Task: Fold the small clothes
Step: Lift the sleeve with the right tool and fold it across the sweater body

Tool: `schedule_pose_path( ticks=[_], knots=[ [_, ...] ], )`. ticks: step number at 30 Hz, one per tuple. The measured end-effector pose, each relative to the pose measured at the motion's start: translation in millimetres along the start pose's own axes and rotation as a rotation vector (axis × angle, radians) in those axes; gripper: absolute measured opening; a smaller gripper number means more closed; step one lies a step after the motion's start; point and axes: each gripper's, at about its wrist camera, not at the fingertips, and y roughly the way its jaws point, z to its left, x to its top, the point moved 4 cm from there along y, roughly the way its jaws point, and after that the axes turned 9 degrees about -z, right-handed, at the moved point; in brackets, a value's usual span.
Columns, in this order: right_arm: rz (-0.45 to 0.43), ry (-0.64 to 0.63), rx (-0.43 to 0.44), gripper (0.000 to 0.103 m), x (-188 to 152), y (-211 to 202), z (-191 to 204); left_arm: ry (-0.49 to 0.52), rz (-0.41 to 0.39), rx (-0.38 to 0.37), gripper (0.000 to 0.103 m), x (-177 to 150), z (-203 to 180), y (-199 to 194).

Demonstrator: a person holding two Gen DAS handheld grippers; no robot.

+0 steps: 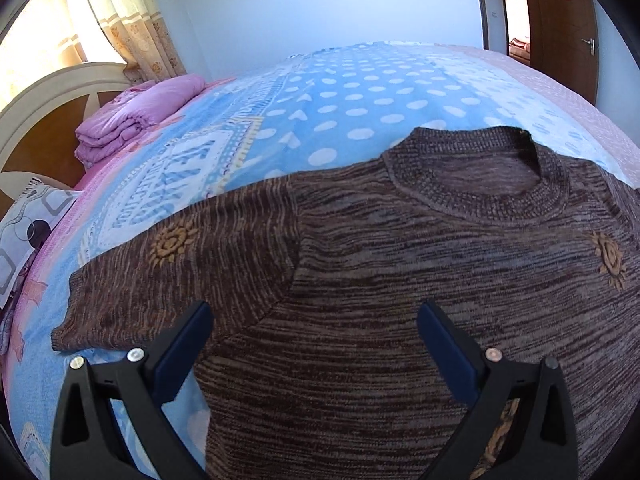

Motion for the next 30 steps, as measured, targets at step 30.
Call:
schedule_pose_path(
  ticks=[30],
  knots=[
    [-0.148, -0.232, 0.410, 0.008, 31.1, -128.6, 242.7, -0.077, -0.058, -0.081, 0.103, 2.6, 19.3, -31.0]
  ],
)
